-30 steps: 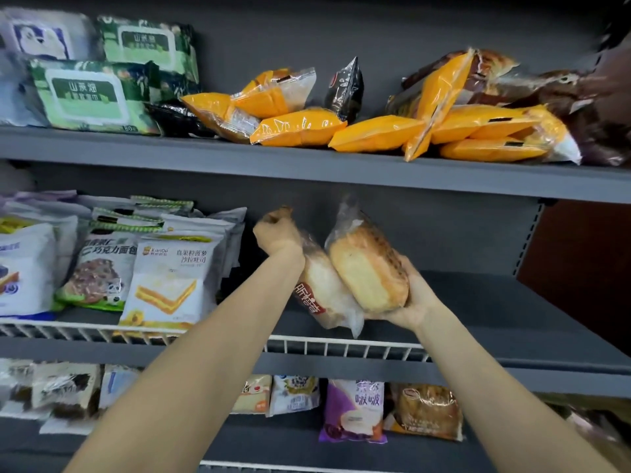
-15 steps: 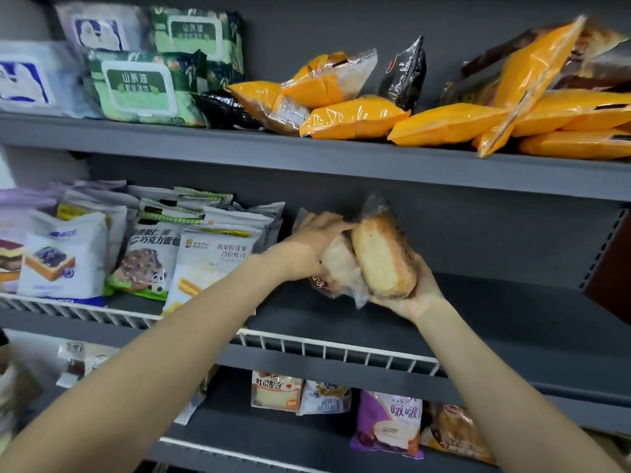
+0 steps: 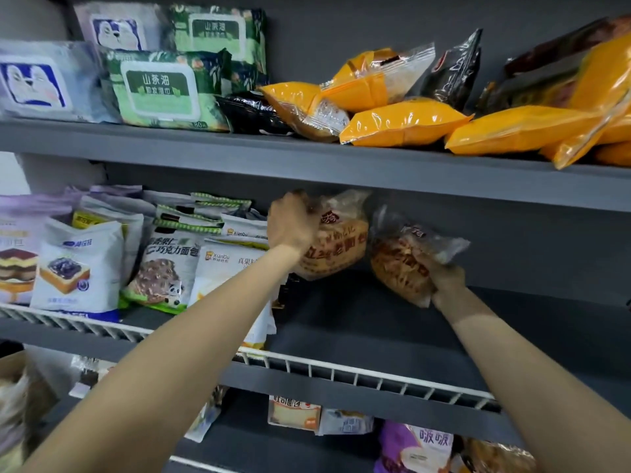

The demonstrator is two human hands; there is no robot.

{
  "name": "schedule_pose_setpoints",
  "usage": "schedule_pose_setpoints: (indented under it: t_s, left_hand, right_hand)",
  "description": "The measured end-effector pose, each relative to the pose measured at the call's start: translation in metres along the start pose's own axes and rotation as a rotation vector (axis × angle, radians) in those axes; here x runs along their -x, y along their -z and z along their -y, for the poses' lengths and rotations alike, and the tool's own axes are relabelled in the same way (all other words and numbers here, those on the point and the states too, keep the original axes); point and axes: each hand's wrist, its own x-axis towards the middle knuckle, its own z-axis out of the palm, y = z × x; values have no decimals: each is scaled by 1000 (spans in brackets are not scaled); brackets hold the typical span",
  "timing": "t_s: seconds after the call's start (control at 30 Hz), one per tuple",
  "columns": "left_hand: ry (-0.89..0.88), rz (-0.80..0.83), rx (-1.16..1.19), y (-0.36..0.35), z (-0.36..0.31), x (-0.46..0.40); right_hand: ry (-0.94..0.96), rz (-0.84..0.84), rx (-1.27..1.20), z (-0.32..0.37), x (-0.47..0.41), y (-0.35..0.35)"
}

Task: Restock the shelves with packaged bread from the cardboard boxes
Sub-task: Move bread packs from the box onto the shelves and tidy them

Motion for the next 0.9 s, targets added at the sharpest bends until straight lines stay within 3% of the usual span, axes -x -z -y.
schedule_pose_setpoints:
  t_s: [0.3,0.43,0.5,0.57,0.67,0.77,0.9]
  left_hand:
    - [335,-23,203,3,23,-10]
    - [327,13,204,5,29,-13]
    - [311,23,213,4,30,-14]
    - [292,32,220,2,31,-14]
    - [257,85,199,-2,32,-15]
    - [185,211,123,-7,28,-18]
    - [24,455,-4,-13,20,-19]
  right_hand:
    - [146,307,262,-16,17,-92]
    - [257,286,956,-15,10,-114]
    - [282,364,1092,-8,6,-116]
    - [263,410,991,-4,4,-111]
    - [84,320,416,-6,-1,-94]
    - [146,225,116,0,8,-70]
    - [365,716,353,7,40,-53]
